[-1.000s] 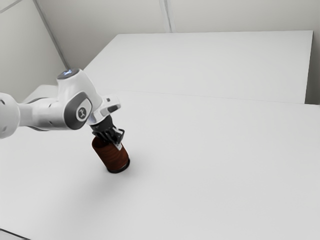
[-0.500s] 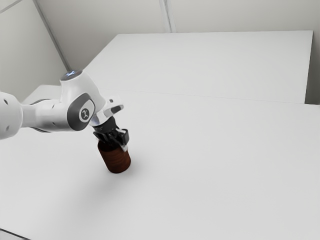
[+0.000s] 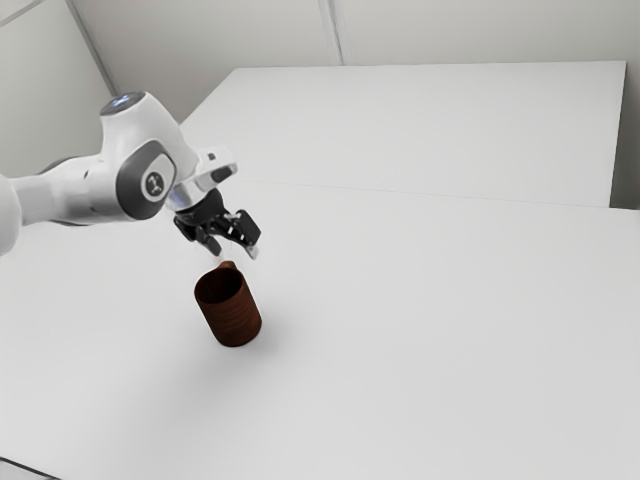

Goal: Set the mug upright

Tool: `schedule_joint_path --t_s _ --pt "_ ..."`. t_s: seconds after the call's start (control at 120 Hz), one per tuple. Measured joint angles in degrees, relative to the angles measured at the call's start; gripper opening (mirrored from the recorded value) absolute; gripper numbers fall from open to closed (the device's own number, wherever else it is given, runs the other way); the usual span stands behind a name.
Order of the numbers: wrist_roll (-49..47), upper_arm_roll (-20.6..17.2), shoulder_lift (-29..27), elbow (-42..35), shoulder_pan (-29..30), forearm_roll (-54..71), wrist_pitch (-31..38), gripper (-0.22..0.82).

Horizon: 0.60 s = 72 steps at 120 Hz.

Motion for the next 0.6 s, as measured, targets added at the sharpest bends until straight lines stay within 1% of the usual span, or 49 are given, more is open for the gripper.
schedule_joint_path --t_s 0.283,0.4,0.6 --pt "0.0 -0.1 3.1 12.2 -0.1 0.3 -12.7 0.57" --pt "-0.2 -0.1 4.5 15.9 -0.2 0.5 -16.6 0.57" --pt "-1.3 -0.3 6.2 24.4 -0.5 3.2 -23.7 0.57"
